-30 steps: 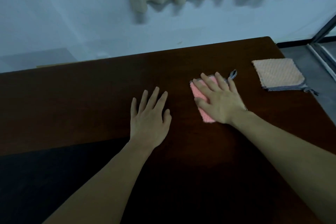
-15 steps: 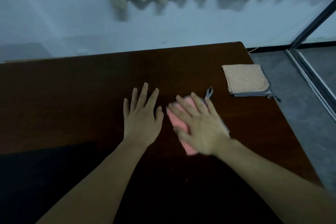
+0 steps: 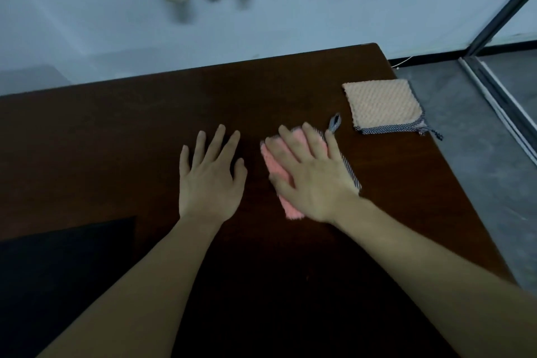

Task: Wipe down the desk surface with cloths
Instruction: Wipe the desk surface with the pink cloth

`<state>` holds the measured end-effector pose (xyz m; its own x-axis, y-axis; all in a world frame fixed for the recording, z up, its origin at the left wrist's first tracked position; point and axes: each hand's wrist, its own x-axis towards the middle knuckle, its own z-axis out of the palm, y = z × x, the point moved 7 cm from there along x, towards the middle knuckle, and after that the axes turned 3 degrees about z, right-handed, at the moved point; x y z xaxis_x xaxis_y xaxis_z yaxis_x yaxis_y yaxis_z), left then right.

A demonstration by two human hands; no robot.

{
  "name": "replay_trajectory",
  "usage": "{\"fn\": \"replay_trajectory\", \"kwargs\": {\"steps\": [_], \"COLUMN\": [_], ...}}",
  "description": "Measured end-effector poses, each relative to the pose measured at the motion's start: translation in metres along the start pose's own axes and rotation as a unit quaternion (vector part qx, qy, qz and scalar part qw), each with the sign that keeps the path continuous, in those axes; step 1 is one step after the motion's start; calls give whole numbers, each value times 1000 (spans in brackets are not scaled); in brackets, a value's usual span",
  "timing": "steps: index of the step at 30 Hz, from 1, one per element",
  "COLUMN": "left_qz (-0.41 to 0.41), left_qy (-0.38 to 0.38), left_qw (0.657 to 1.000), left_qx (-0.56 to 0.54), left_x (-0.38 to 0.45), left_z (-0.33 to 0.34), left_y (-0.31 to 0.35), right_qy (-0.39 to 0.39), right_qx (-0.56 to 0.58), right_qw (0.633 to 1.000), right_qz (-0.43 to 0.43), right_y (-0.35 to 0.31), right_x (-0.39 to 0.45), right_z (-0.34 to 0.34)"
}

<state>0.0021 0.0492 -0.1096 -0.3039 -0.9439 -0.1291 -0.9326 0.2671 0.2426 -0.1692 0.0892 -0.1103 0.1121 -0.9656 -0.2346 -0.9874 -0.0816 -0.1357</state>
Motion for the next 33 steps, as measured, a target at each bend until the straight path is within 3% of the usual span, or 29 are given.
{"fn": "replay_trajectory", "kwargs": {"steps": [3, 7, 15, 26, 33], "left_qz": [0, 1, 8, 4, 17], "left_qy": [14, 13, 8, -12, -20], "left_qw": [1000, 1000, 1000, 1000, 1000], "left_qx": [2, 8, 1, 4, 2], "left_x": [-1, 1, 1, 3, 3], "left_z": [0, 1, 0, -2, -2], "left_y": [-1, 0, 0, 3, 4], "right_qy": [-2, 0, 33, 11, 22], "right_qx": [-14, -22, -2, 5, -1], "right_qw": [1000, 999, 997, 999, 993], "right_qz": [-27, -28, 63, 44, 115], "right_y": [-9, 1, 13, -8, 19], "right_x": [-31, -9, 57, -32, 35], "right_z": [11, 8, -12, 12, -7]}}
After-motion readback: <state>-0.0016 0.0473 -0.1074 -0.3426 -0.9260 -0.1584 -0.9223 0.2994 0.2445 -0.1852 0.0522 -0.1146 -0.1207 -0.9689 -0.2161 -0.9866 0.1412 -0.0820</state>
